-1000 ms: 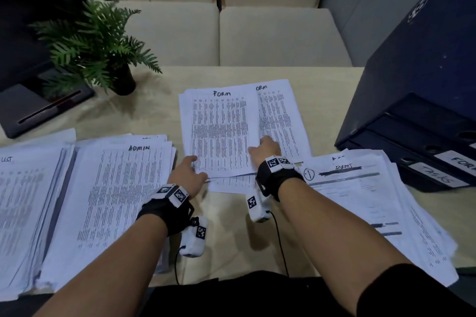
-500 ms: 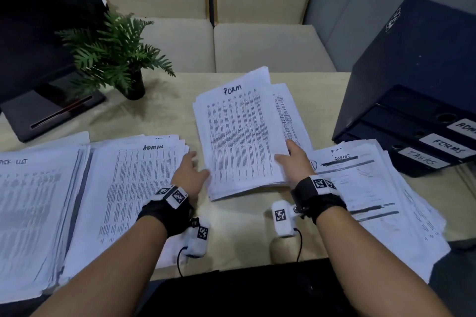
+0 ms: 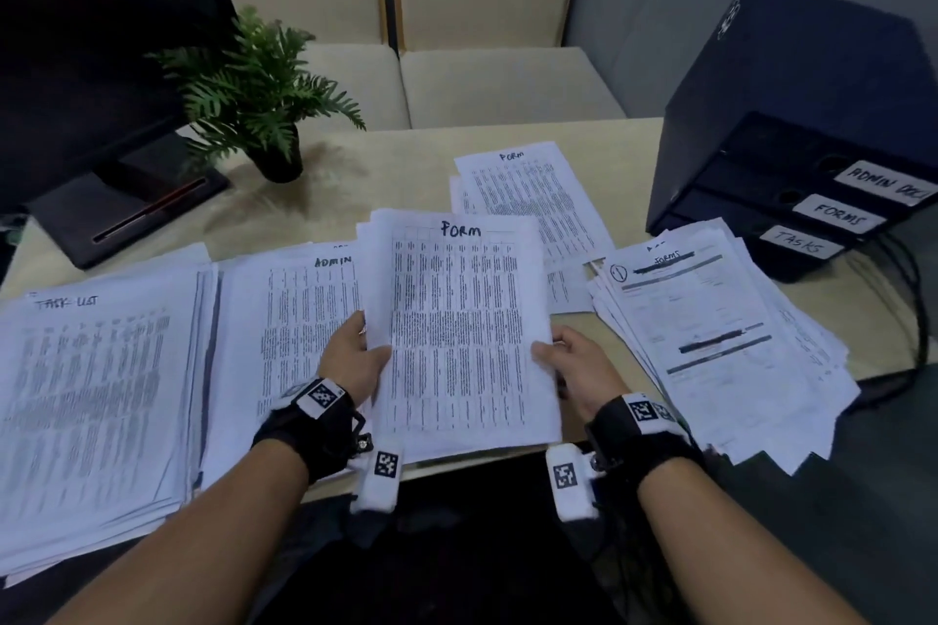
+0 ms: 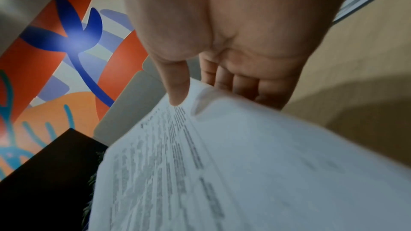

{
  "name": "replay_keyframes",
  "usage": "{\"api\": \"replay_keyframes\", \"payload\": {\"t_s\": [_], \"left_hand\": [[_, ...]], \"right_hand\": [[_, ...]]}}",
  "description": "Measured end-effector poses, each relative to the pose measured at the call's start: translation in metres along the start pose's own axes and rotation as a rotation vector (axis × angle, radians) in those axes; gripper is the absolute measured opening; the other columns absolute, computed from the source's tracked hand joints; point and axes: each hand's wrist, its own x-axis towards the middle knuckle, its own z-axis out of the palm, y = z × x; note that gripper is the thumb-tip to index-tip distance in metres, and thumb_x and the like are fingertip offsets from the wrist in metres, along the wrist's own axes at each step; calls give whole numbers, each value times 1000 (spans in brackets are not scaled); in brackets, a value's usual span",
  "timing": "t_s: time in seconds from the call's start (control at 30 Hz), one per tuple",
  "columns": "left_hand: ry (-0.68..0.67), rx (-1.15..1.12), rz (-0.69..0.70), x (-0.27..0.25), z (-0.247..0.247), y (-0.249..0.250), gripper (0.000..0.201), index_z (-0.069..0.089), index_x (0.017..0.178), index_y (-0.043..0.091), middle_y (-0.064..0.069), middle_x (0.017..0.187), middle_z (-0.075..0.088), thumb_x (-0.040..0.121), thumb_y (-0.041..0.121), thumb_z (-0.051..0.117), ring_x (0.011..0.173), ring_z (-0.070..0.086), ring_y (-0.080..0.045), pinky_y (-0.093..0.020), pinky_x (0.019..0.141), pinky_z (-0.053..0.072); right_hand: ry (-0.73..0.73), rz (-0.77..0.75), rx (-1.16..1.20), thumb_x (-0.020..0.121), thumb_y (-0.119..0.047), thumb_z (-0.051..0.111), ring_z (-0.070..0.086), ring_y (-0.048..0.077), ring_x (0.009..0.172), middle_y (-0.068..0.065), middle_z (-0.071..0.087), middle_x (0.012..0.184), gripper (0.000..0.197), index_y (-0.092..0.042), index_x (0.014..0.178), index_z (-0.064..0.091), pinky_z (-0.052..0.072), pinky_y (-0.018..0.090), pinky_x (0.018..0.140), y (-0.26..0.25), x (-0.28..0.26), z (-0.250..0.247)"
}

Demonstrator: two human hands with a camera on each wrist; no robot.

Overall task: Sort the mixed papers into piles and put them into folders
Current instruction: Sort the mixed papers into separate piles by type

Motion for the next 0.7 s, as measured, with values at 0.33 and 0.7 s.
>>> {"api": "replay_keyframes", "payload": {"t_s": [0.33, 0.7], "left_hand": [[63, -29, -89, -3, 22, 1, 23, 57, 112, 11, -9, 73, 56, 98, 25, 44, 58, 50, -23, -32, 60, 41], [228, -51, -181, -5, 44, 12, 44, 46, 138, 6, -14, 136, 53, 96, 17, 55, 118, 55, -29, -38, 101, 42]], "right_hand": [[68, -39, -143, 88, -6, 65, 70, 22, 93, 0, 74, 98, 19, -24, 94, 69, 53, 45, 93, -6, 19, -9], [225, -51, -137, 79, -24, 69, 57, 26, 120, 6, 62, 129, 50, -10, 127, 60, 42, 47, 107, 6, 42, -48]]}}
